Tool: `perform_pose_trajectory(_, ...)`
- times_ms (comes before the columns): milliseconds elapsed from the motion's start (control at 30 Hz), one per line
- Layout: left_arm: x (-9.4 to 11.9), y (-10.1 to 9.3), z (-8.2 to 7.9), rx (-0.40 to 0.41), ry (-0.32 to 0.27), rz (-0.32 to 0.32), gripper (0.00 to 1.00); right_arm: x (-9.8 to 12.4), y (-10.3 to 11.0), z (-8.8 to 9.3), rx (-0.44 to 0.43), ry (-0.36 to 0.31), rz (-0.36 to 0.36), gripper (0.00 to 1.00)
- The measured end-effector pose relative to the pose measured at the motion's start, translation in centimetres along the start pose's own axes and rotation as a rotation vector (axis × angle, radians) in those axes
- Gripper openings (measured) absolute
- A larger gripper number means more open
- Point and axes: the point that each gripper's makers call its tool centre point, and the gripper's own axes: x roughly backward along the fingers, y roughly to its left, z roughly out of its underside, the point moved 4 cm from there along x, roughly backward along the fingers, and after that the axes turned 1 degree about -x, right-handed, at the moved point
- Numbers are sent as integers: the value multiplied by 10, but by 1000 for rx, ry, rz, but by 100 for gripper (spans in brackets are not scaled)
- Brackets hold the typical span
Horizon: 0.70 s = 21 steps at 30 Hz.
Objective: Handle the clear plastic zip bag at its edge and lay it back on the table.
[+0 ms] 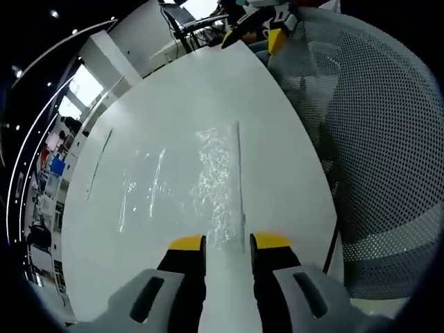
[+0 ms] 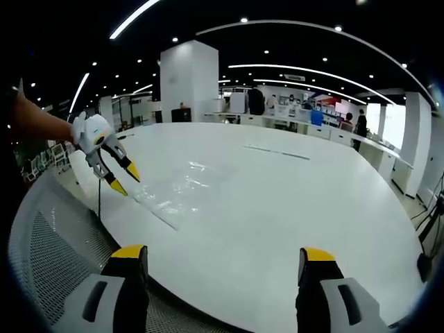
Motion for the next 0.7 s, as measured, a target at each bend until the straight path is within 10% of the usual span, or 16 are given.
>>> perform_pose_trajectory(700,-15,3,4,-9,37,100,13,0,-3,2,-6,9,10,88)
